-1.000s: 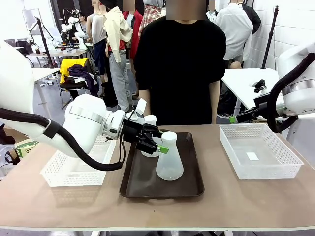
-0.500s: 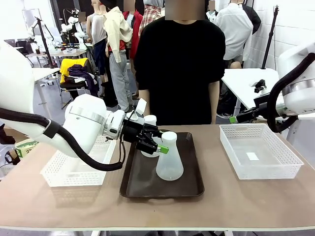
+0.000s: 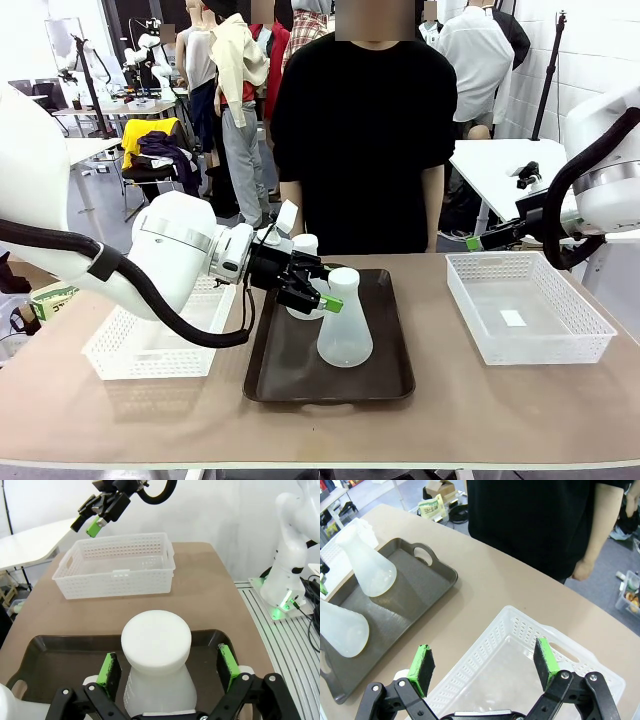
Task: Prepare the laboratory tools.
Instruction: Place the picked Big flask upright in the Handle tray as directed by the person.
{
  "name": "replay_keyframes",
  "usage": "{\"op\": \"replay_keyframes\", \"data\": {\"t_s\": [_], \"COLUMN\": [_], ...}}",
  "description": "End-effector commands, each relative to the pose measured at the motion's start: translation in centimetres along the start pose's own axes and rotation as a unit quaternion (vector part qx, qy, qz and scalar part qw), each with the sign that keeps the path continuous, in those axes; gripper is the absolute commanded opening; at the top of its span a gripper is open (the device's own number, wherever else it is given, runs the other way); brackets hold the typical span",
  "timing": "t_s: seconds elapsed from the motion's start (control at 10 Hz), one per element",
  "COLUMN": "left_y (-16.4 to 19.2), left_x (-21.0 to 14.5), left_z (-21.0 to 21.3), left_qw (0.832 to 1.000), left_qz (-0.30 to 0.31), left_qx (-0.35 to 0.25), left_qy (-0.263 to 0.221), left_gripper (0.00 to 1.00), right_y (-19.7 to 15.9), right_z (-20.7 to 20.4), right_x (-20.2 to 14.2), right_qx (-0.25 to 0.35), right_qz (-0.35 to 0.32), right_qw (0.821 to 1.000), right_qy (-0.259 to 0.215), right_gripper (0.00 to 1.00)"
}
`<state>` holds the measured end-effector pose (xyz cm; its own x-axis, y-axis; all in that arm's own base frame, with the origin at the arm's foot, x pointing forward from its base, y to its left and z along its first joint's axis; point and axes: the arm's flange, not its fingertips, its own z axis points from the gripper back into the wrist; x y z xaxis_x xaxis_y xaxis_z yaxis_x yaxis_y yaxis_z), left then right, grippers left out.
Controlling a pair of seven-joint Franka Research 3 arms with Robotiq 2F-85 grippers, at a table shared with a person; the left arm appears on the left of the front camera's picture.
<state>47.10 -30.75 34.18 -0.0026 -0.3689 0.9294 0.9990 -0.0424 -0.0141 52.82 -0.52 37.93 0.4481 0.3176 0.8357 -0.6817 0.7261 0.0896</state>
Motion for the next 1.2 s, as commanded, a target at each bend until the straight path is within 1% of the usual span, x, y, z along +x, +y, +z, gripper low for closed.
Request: {"op": "replay_keyframes", "data": {"t_s": [0.0,1.1], "left_y": [-0.04,-0.04], "left_x": [0.08,0.08], "left_z": [-0.04,-0.04], "left_qw": [1.0,1.0], "left_qz": [-0.009,-0.009], "left_qx": [-0.003,-0.003], "left_qy": [-0.003,-0.003], "left_gripper": [1.0,1.0], "right_y": [-0.01,-0.01], "right_z": [0.04,0.04], "right_x": [-0.05,-0.05], "right_qx": [0.001,0.001], "right_qz": [0.002,0.002], "right_qw": [1.0,1.0], "right_qy": [0.003,0.003], "right_gripper": [1.0,1.0]}}
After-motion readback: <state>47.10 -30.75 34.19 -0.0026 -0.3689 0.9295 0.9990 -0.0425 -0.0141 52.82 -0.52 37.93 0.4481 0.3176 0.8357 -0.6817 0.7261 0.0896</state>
